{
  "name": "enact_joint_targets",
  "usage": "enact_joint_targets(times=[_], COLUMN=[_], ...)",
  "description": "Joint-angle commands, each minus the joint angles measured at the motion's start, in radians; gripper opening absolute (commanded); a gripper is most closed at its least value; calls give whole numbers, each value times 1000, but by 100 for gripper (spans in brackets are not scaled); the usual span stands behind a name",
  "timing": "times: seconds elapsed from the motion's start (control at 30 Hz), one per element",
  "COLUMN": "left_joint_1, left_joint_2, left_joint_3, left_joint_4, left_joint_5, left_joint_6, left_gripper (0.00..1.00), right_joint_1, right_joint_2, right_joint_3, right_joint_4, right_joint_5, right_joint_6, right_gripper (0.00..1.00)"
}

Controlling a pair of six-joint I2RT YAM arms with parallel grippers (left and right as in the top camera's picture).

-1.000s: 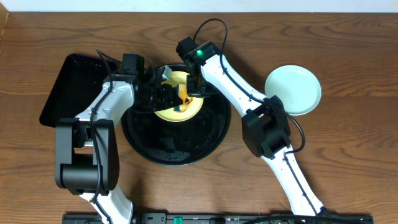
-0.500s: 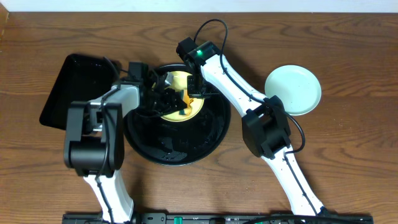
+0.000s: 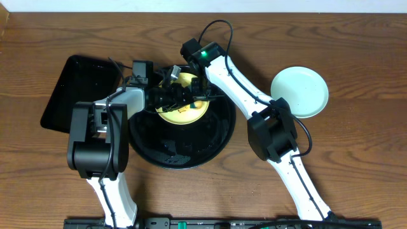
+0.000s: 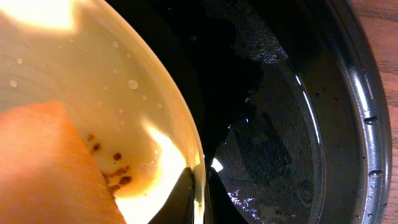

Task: Clean dirty plates on tray and stack at the side
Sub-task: 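Tilt the yellow plate with the right gripper and scrub its surface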

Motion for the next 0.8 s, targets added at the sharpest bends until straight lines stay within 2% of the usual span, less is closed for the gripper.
enact_joint_targets(times=[0.0, 0.27, 0.77], left_joint_1=[-27, -82, -62], left_joint_2=[11, 14, 82], left_joint_3=[-5, -5, -5], left_joint_4=[3, 7, -24], left_joint_5=[40, -37, -213], left_joint_6=[-20, -48, -201], left_gripper=[7, 8, 8], right_joint_1=[-19, -19, -18], right_joint_2=[6, 6, 6], right_joint_3=[-14, -14, -14], right_joint_4=[-24, -32, -47], right_joint_5=[78, 79, 86], right_joint_6=[-27, -27, -27], right_gripper=[2, 2, 2])
